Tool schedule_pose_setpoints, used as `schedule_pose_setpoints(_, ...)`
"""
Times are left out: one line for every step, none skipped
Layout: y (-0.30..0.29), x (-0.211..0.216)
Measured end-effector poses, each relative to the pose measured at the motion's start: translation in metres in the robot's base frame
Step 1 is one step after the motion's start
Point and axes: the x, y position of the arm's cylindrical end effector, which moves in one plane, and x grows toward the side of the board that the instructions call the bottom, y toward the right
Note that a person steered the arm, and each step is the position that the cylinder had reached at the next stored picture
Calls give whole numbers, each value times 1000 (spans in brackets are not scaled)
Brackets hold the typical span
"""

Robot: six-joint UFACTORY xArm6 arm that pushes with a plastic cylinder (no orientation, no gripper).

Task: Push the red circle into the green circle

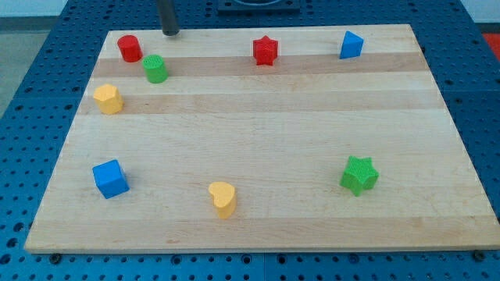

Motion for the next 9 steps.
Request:
schedule_pose_setpoints(-83, 1)
schedule_pose_setpoints(-108, 4)
schedule_pose_setpoints(-102, 21)
schedule_pose_setpoints(-42, 55)
schedule_pose_setpoints(-33, 73)
schedule_pose_setpoints(48, 98)
schedule_pose_setpoints(100, 132)
schedule_pose_setpoints(127, 166)
schedule_pose_setpoints(132, 243)
